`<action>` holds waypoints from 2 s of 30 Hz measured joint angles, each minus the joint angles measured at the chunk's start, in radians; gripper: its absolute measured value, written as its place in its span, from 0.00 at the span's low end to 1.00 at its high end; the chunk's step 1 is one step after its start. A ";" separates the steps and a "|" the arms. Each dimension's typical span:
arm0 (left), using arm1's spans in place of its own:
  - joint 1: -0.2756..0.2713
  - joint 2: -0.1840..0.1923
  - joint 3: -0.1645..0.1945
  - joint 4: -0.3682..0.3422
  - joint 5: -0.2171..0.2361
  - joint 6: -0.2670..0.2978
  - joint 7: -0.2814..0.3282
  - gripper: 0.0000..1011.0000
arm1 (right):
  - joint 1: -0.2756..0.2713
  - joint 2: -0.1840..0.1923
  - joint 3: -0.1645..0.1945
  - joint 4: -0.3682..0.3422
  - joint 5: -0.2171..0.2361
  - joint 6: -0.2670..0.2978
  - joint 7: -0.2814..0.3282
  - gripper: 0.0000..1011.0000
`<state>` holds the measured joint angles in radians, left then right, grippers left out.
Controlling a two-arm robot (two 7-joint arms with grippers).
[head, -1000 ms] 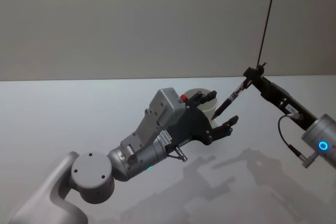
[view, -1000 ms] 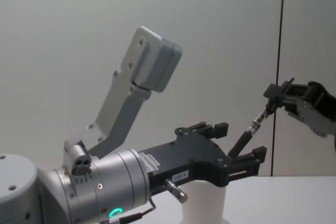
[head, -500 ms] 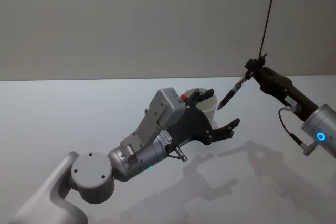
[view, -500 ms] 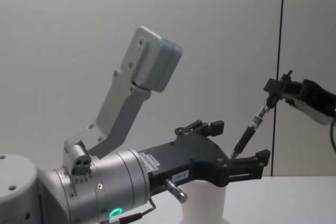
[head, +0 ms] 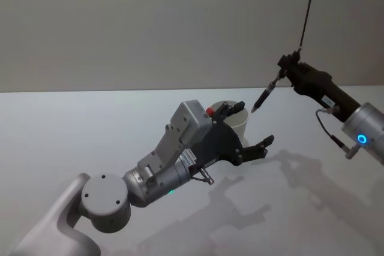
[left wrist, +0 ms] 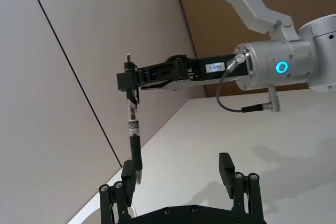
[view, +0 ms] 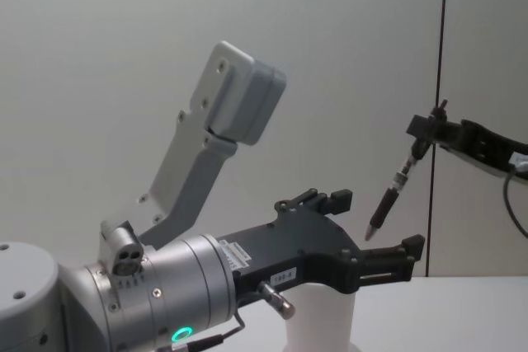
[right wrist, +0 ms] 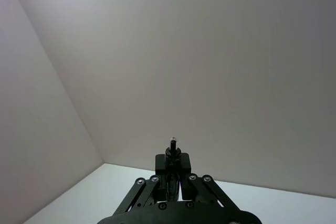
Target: Place the pen into the pen holder.
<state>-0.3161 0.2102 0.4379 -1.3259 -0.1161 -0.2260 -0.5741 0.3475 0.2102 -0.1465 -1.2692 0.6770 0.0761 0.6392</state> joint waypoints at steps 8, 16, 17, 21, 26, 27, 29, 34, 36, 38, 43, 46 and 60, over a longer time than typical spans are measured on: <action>0.000 0.000 0.000 0.000 0.000 0.000 0.000 0.99 | 0.081 -0.014 -0.014 0.103 -0.053 -0.022 0.058 0.13; 0.000 0.000 0.000 0.000 0.000 0.000 0.000 0.99 | 0.152 -0.032 -0.035 0.201 -0.106 -0.046 0.101 0.13; 0.000 0.000 0.000 0.000 0.000 0.000 0.000 0.99 | 0.157 -0.034 -0.037 0.210 -0.111 -0.049 0.103 0.13; 0.000 0.000 0.000 0.000 0.000 0.000 0.000 0.99 | 0.185 -0.044 -0.048 0.252 -0.130 -0.059 0.114 0.13; 0.000 0.000 0.000 0.000 0.000 0.000 0.000 0.99 | 0.211 -0.054 -0.061 0.296 -0.154 -0.074 0.123 0.13; 0.000 0.000 0.000 0.000 0.000 0.000 0.000 0.99 | 0.220 -0.057 -0.065 0.310 -0.161 -0.078 0.124 0.13; 0.000 0.000 0.000 0.000 0.000 0.000 0.000 0.99 | 0.227 -0.060 -0.069 0.324 -0.170 -0.083 0.126 0.13; 0.000 0.000 0.000 0.000 0.000 0.000 0.000 0.99 | 0.249 -0.070 -0.083 0.369 -0.192 -0.102 0.127 0.13; 0.000 0.000 0.000 0.000 0.000 0.000 0.000 0.99 | 0.255 -0.073 -0.087 0.382 -0.197 -0.108 0.127 0.13; 0.000 0.000 0.000 0.000 0.000 0.000 0.000 0.99 | 0.263 -0.076 -0.092 0.400 -0.205 -0.116 0.127 0.13; 0.000 0.000 0.000 0.000 0.000 0.000 0.000 0.99 | 0.280 -0.085 -0.101 0.438 -0.216 -0.131 0.123 0.13; 0.000 0.000 0.000 0.000 0.000 0.000 0.000 0.99 | 0.290 -0.090 -0.106 0.459 -0.222 -0.141 0.119 0.13; 0.000 0.000 0.000 0.000 0.000 0.000 0.000 0.99 | 0.328 -0.110 -0.129 0.543 -0.233 -0.174 0.110 0.41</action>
<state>-0.3161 0.2102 0.4379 -1.3260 -0.1160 -0.2260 -0.5742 0.6751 0.1000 -0.2752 -0.7260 0.4437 -0.0976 0.7488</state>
